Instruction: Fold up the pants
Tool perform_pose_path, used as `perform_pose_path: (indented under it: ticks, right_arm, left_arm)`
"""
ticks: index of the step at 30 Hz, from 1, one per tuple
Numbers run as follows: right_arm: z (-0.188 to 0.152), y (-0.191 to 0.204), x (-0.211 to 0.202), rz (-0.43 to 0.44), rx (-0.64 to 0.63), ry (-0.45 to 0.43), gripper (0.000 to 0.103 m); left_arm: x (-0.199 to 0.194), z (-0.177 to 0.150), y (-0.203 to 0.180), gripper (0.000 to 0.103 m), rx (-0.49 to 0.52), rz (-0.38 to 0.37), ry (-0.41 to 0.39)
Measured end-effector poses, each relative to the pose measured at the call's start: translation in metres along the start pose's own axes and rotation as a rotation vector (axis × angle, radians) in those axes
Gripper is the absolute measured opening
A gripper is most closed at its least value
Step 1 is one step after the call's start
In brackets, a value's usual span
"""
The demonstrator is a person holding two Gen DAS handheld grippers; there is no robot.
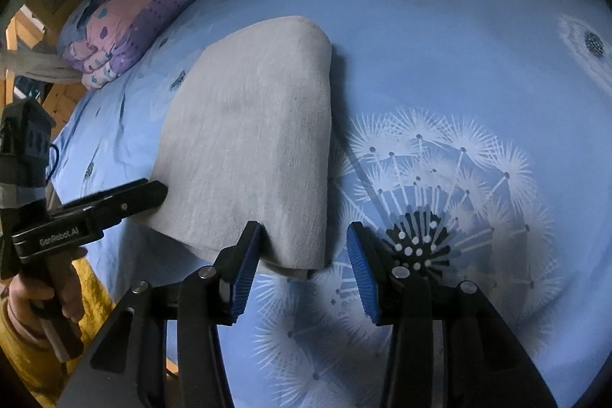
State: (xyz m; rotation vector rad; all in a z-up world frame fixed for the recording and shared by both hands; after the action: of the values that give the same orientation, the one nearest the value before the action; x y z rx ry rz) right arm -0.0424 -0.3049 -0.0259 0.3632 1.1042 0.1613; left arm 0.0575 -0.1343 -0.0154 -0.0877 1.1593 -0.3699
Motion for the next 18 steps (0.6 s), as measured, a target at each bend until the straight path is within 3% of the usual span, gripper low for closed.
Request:
perform_pose_path:
  ticks: [6,12,18]
  right_arm:
    - [-0.01,0.0,-0.018,-0.029,0.006,-0.032,0.054]
    - [-0.026,0.001,-0.038,-0.047,-0.014,-0.059,0.066]
    - [-0.054,-0.002,-0.033,-0.187,-0.063,-0.05,0.072]
  left_arm:
    - [-0.013,-0.007,-0.006,0.075,0.067,0.061,-0.026]
    - [-0.018,-0.025,-0.01,0.085,0.046,0.074,-0.025]
    - [-0.005,-0.05,-0.019,0.09,0.088,0.171,0.021]
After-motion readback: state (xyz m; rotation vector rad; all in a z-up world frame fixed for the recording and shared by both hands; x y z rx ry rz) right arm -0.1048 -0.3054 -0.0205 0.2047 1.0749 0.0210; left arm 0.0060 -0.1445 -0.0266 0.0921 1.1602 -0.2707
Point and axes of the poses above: each gripper's, at about its wrist camera, not at the fingertips, and x roughly the way its jaws point, y to its left, z to its top, the point moved 5 cm from there along x, roughly the way its jaws point, and after that the axes turned 3 degrees about x, right-handed, at the moved point
